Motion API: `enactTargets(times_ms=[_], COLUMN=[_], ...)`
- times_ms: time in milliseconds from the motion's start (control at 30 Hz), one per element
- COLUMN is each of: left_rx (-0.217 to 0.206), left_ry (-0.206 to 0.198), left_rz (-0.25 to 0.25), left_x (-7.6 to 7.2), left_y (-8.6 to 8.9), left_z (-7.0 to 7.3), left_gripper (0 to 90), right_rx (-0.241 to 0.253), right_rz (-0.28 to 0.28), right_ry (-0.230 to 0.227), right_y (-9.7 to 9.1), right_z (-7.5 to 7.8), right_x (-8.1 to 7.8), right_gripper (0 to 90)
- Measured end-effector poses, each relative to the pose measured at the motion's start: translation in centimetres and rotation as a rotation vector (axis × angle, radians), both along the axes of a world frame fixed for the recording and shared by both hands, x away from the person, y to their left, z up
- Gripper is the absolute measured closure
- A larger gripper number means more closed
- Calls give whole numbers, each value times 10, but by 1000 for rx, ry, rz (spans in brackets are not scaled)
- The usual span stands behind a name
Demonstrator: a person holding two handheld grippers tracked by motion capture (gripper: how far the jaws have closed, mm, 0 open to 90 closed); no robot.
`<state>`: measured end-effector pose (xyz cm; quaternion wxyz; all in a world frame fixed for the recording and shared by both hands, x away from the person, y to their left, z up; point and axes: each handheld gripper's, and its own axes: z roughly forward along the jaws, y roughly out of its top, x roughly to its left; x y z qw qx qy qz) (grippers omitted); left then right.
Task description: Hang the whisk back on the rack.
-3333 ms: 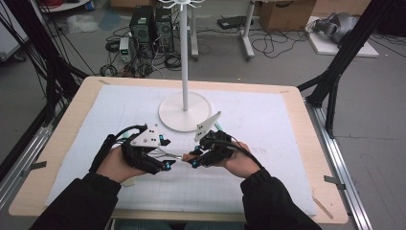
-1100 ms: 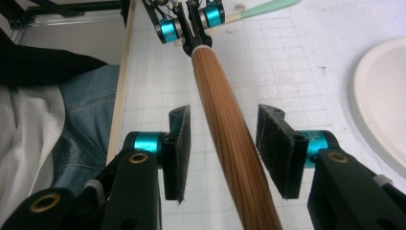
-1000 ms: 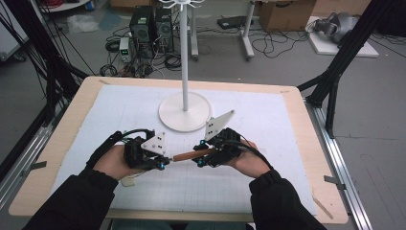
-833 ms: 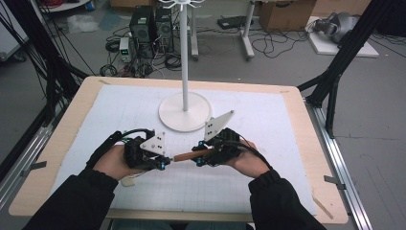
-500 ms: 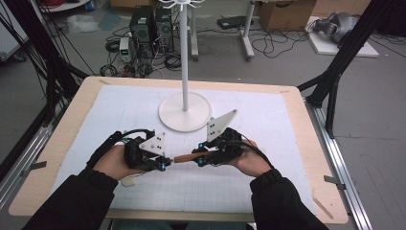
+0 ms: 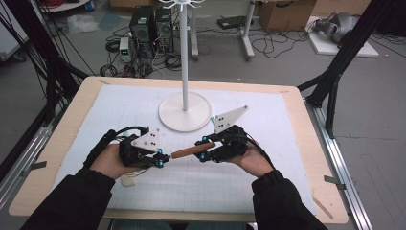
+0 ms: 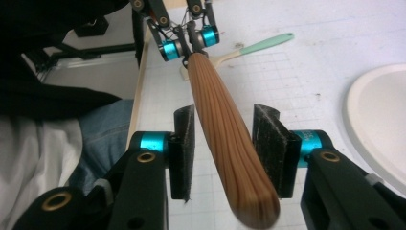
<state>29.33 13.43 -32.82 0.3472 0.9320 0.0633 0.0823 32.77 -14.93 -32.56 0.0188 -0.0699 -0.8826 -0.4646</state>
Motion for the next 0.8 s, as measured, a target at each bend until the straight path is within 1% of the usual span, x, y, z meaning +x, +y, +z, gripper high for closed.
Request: enactTargets(times_ms=[33,67,100,133,233,267,333,433,467,533,600,633,667,733,800], left_rx=[-13,-14,-25,-38,-47,-47,-51,-57,-63,-67,-71,-68,-69,-85,-80], left_ry=[3,3,-3,3,11,12,11,14,20,28,41,40,37,41,43], left_rz=[8,3,5,12,13,14,9,11,11,7,2,0,1,5,5], left_x=[0,1,1,1,2,3,3,3,4,4,5,6,6,7,9], left_y=[0,1,2,2,3,3,3,2,2,3,3,3,3,3,4], left_z=[0,1,2,2,2,2,2,1,1,0,-1,-1,-1,-3,-4], left_gripper=[852,852,852,851,851,851,851,851,850,848,846,845,844,841,840], right_rx=[14,23,32,46,81,91,96,109,117,138,130,120,117,120,113], right_rz=[-3,0,-7,-8,-6,-1,-2,6,14,34,37,37,40,35,32], right_ry=[6,9,1,6,15,17,13,25,37,45,30,38,33,34,32], right_y=[-1,-1,-1,-1,0,0,1,2,2,1,2,3,3,4,6], right_z=[-1,-1,-1,-1,1,1,2,3,3,5,7,9,9,12,13], right_x=[1,1,1,1,1,1,1,2,3,3,1,1,2,2,3], right_gripper=[584,585,584,586,594,617,644,676,687,705,711,714,715,718,718])
